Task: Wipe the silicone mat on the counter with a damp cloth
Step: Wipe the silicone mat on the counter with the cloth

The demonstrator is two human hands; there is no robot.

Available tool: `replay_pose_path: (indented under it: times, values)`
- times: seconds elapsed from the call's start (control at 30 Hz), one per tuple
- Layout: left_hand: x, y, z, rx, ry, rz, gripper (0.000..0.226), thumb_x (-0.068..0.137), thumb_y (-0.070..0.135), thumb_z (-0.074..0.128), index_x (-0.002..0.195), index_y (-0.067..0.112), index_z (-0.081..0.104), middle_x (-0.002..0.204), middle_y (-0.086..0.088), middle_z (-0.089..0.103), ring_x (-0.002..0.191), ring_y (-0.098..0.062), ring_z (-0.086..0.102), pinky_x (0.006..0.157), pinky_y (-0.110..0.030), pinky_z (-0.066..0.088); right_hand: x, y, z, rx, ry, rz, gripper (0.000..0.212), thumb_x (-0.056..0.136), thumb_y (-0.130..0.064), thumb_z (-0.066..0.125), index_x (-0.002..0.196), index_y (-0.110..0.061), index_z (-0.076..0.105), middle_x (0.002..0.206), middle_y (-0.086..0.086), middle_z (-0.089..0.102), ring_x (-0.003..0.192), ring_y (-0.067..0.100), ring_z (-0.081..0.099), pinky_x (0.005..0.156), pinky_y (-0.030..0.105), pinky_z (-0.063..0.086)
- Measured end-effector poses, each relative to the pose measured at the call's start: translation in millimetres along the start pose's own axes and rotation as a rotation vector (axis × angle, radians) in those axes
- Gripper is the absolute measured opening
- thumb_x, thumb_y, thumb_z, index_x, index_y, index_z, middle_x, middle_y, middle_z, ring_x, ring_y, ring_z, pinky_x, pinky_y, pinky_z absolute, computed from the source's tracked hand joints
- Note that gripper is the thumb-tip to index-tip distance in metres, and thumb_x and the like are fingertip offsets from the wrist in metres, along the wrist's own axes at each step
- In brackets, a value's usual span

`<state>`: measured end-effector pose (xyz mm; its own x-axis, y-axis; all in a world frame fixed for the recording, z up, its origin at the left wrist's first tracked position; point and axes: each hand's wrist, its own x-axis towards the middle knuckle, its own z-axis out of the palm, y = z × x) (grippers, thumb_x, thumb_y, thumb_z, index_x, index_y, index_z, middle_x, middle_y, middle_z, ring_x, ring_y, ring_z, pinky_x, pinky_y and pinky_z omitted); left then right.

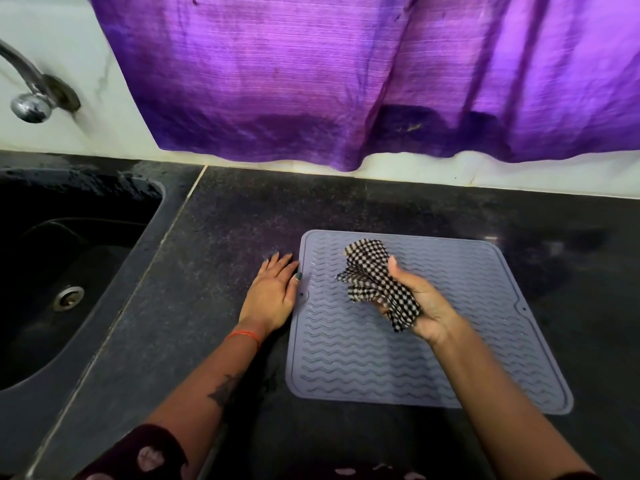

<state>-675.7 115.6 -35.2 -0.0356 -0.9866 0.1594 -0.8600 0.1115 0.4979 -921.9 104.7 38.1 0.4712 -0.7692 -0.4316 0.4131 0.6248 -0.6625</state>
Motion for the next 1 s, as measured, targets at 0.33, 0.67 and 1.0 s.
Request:
replay_pose_path:
  times: [0.33, 0.67, 1.0]
  values:
    - [0, 0, 0, -0.003, 0.005, -0.004, 0.077, 0.085, 0.052, 0.007, 0.137, 0.01, 0.044, 0.148, -0.007, 0.036, 0.142, -0.023, 0.02, 0.116, -0.025, 0.001, 33, -23, 17, -1.229, 0.033, 0.121, 0.026, 0.079, -0.023, 0.072, 0.102, -0.02, 0.06, 0.11, 0.003, 0.066, 0.106, 0.02, 0.06, 0.093, 0.033, 0.046]
    - [1, -1, 1, -0.002, 0.011, -0.002, 0.075, 0.086, 0.051, 0.008, 0.137, 0.01, 0.045, 0.148, -0.007, 0.037, 0.142, -0.023, 0.021, 0.117, -0.026, 0.001, 30, -8, 13, -1.896, 0.363, -0.605, 0.036, 0.07, -0.029, 0.074, 0.101, -0.025, 0.055, 0.1, -0.002, 0.061, 0.097, 0.023, 0.055, 0.077, 0.032, 0.041]
    - [0, 1, 1, 0.008, 0.015, -0.006, 0.075, 0.086, 0.052, 0.008, 0.136, 0.011, 0.046, 0.148, -0.007, 0.037, 0.142, -0.023, 0.021, 0.116, -0.026, 0.001, 12, 23, -9, -1.856, 0.123, -0.758, 0.028, 0.063, -0.041, 0.063, 0.089, -0.031, 0.061, 0.093, -0.008, 0.06, 0.09, 0.013, 0.049, 0.078, 0.036, 0.04]
